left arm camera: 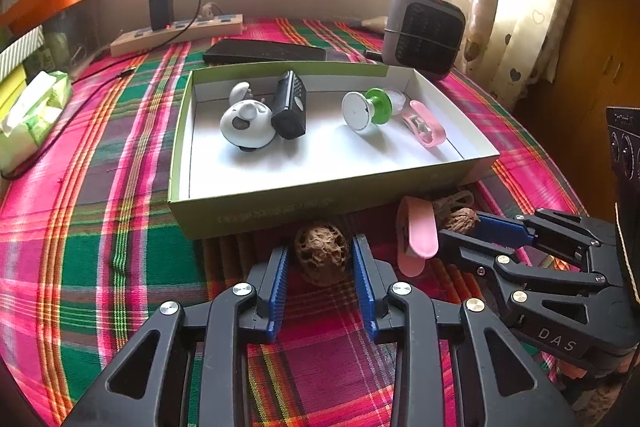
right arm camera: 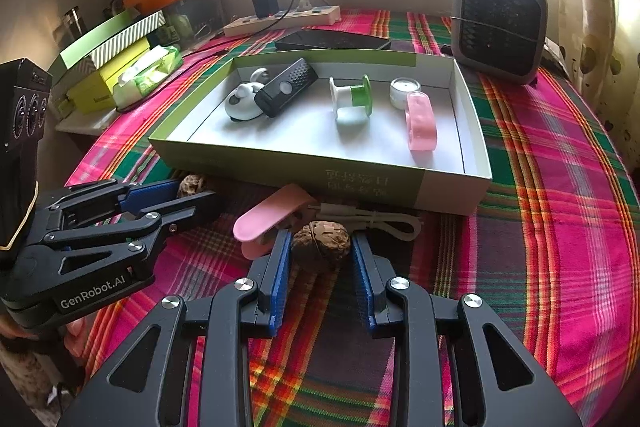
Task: Organize objects
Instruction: 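Close left tool on walnut while right tool closes on second walnut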
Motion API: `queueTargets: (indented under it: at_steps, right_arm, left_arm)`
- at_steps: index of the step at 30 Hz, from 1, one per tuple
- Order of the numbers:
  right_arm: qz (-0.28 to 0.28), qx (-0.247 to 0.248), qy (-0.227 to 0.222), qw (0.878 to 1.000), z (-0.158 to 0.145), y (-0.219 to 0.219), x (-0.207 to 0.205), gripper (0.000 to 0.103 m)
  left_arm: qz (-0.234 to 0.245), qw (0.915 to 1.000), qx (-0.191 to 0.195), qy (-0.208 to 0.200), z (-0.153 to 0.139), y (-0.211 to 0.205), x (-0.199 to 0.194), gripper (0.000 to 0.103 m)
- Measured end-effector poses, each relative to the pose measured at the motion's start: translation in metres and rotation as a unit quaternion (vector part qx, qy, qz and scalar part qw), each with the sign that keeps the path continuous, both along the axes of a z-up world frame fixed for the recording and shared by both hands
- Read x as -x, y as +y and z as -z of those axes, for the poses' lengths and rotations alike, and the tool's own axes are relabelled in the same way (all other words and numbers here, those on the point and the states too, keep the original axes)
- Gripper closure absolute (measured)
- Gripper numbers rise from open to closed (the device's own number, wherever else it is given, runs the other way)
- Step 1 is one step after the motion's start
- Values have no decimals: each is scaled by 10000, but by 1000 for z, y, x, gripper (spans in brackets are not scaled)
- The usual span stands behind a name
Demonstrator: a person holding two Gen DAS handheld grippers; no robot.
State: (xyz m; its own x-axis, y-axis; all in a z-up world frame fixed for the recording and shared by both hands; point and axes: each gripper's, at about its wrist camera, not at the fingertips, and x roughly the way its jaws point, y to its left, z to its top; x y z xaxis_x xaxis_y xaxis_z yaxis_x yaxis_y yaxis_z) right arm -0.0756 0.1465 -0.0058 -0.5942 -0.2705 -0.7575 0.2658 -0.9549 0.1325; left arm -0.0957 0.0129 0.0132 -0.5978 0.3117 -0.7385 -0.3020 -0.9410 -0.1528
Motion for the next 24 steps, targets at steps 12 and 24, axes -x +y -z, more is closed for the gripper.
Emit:
queueTargets:
  at_steps: [12, 24]
  right_arm:
    - [67, -154, 148, 9997, -4, 1, -6, 72]
    - [99, -118, 217, 9996, -9, 3, -9, 72]
  left_arm:
    - [-39, 9994, 236, 267, -7, 3, -7, 74]
    - [-81, 9990, 219, 372, -13, 3, -11, 74]
